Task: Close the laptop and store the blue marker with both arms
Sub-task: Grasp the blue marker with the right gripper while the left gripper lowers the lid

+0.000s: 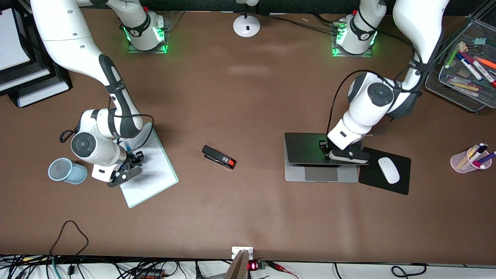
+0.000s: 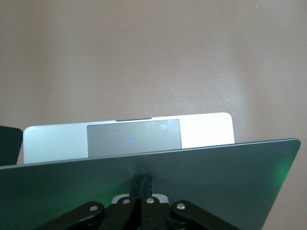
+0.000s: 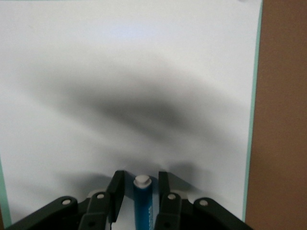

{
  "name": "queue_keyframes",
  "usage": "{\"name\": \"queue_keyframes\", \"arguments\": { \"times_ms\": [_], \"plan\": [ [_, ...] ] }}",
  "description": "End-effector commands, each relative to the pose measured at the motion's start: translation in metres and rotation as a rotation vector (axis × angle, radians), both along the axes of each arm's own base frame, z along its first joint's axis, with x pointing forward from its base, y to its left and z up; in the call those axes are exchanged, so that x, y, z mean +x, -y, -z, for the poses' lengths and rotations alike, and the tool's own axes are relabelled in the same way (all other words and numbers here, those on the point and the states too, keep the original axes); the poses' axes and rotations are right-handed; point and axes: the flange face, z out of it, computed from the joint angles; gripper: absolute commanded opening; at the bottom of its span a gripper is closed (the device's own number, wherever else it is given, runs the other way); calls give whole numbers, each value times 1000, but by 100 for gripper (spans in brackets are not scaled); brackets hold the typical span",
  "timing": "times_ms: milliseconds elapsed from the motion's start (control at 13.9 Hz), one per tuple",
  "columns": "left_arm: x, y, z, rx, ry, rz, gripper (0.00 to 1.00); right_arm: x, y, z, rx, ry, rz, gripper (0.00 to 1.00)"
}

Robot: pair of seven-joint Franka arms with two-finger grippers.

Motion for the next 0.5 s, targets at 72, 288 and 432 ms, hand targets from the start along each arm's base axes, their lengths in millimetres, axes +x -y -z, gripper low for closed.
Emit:
{"name": "queue_keyframes", "arguments": {
  "times_ms": [72,288,432],
  "plan": [
    [20,3,14,1,18,22,0,-1,-3,-1,15,2,4,26],
    [35,-1,24,-4,24,12,0,0,-3,-1,14,3,1,23],
    [43,0,36,-15,22,6,0,1,-3,-4,15,8,1,17]
  ]
}}
